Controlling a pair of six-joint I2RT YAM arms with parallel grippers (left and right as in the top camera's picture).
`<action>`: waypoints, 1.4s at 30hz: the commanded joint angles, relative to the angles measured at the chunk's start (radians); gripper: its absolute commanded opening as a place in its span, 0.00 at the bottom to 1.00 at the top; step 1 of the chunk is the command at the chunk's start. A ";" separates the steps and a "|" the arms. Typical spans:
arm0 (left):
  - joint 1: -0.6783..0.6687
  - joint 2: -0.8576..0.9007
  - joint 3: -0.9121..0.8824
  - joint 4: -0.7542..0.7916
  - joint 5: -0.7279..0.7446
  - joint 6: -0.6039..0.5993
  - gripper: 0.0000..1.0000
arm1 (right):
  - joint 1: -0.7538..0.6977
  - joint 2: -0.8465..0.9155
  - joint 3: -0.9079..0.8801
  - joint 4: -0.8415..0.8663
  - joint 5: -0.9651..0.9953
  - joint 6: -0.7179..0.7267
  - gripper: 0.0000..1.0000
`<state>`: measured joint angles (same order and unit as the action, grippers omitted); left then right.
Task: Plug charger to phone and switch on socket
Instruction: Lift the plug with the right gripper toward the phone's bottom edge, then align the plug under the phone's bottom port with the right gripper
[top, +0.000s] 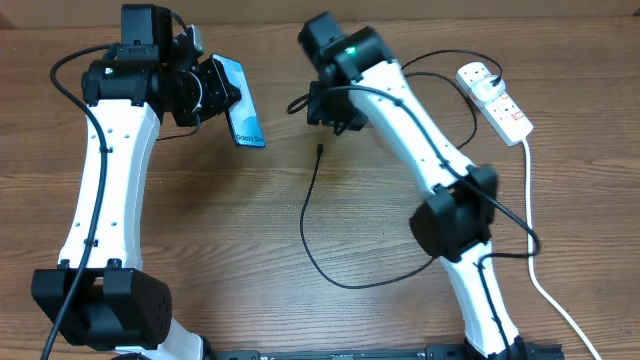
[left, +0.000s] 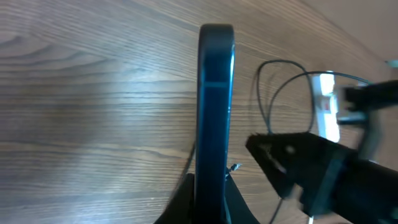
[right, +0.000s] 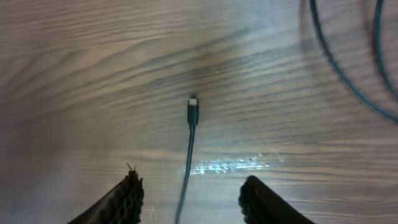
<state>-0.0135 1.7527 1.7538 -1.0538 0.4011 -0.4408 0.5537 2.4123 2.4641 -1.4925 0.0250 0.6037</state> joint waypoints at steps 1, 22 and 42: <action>0.001 -0.006 0.008 -0.007 -0.067 0.014 0.04 | 0.028 0.048 0.008 0.002 0.045 0.082 0.48; 0.002 -0.006 0.008 -0.024 -0.090 0.014 0.04 | 0.061 0.203 -0.045 0.084 0.029 0.076 0.38; 0.002 -0.006 0.008 -0.034 -0.090 0.014 0.04 | 0.050 0.203 -0.145 0.119 0.005 0.069 0.24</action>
<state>-0.0135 1.7527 1.7538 -1.0916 0.3092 -0.4408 0.6117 2.6007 2.3585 -1.3636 0.0250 0.6800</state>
